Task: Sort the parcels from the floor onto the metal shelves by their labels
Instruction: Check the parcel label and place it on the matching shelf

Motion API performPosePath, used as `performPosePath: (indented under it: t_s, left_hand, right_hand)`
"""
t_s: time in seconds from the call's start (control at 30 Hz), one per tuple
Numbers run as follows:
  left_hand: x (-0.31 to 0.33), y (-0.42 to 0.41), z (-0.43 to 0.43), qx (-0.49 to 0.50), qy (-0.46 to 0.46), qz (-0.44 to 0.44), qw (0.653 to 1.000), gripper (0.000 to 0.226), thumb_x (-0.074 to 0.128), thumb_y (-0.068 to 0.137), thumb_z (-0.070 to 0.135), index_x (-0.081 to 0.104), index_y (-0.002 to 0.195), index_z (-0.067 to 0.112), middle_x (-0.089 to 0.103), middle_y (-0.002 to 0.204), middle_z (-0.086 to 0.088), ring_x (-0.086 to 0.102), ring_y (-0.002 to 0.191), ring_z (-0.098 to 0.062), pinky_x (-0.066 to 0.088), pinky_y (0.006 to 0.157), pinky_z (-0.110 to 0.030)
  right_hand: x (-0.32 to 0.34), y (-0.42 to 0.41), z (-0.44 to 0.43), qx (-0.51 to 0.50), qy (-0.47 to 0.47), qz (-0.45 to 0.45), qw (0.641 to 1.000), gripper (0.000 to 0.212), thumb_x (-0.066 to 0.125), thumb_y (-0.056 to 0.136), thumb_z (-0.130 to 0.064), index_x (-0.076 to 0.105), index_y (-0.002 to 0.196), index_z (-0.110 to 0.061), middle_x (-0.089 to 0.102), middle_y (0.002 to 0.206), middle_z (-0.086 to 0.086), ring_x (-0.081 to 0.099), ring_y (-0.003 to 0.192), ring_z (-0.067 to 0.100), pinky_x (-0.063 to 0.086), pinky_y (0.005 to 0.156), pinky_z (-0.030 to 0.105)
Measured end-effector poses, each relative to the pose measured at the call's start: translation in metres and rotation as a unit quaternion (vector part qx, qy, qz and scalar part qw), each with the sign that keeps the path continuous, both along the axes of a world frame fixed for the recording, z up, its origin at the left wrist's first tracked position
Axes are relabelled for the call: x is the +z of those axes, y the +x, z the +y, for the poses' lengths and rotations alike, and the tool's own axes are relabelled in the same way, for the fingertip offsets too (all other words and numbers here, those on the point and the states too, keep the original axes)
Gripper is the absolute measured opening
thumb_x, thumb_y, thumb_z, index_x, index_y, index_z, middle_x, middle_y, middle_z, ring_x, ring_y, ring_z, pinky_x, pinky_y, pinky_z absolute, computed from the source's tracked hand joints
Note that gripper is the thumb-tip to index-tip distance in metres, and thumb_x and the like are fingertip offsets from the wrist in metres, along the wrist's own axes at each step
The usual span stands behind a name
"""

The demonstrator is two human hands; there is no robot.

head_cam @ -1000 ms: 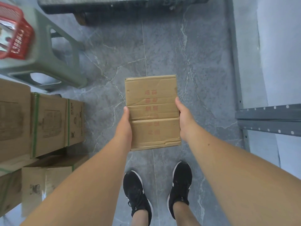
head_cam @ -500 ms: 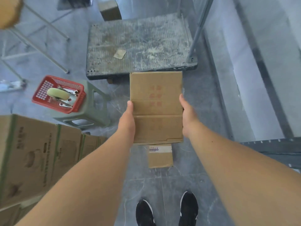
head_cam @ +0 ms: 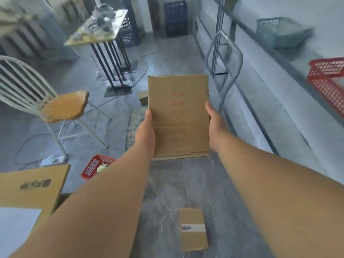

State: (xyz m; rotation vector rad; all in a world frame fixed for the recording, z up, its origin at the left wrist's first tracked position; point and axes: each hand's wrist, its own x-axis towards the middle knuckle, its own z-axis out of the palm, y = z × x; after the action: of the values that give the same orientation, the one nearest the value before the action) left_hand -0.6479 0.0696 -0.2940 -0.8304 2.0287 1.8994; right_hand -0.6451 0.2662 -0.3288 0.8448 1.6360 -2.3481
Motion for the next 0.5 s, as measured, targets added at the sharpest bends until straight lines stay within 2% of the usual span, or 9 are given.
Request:
performPosePath:
  t_s: [0.13,0.3,0.37,0.43,0.5]
  left_hand:
    - [0.075,-0.006,-0.003,-0.013,0.011,0.063,0.998,0.087,0.044,0.093,0.084,0.053,0.155,0.022,0.058,0.154,-0.003,0.053,0.141,-0.031,0.033,0.126,-0.056]
    - [0.167,-0.003,-0.011,-0.027,0.055,0.149,0.987,0.076,0.048,0.095,0.079,0.061,0.148,0.026,0.064,0.147,-0.001,0.059,0.135,-0.028,0.04,0.123,-0.056]
    - [0.204,-0.003,-0.014,-0.037,0.052,0.174,0.983,0.08,0.047,0.094,0.081,0.062,0.148,0.024,0.065,0.146,-0.001,0.062,0.13,-0.027,0.041,0.121,-0.053]
    - [0.242,-0.002,-0.017,-0.034,0.046,0.198,0.979,0.079,0.047,0.094,0.081,0.064,0.144,0.022,0.069,0.134,0.001,0.066,0.114,-0.022,0.044,0.113,-0.047]
    - [0.281,0.001,-0.019,-0.024,0.042,0.22,0.974,0.078,0.048,0.095,0.08,0.063,0.146,0.023,0.067,0.131,0.003,0.063,0.114,-0.023,0.042,0.114,-0.046]
  right_hand:
    - [0.084,-0.008,-0.001,-0.014,-0.001,0.056,0.998,0.09,0.061,0.09,-0.078,0.045,0.166,-0.032,0.043,0.174,0.003,0.04,0.159,0.031,0.028,0.132,0.06]
    - [0.184,-0.009,-0.004,0.01,-0.013,0.113,0.993,0.091,0.063,0.085,-0.079,0.052,0.162,-0.032,0.048,0.17,0.005,0.042,0.158,0.033,0.027,0.131,0.063]
    - [0.224,-0.008,-0.007,0.012,-0.031,0.142,0.989,0.081,0.066,0.087,-0.076,0.062,0.154,-0.031,0.062,0.158,0.006,0.056,0.147,0.035,0.036,0.126,0.064]
    - [0.262,-0.006,-0.009,0.016,-0.052,0.179,0.982,0.067,0.066,0.092,-0.072,0.071,0.144,-0.029,0.074,0.14,0.007,0.068,0.13,0.036,0.046,0.119,0.063]
    - [0.3,-0.005,-0.011,0.013,-0.054,0.217,0.975,0.063,0.065,0.095,-0.069,0.073,0.141,-0.027,0.077,0.134,0.008,0.072,0.125,0.036,0.049,0.117,0.063]
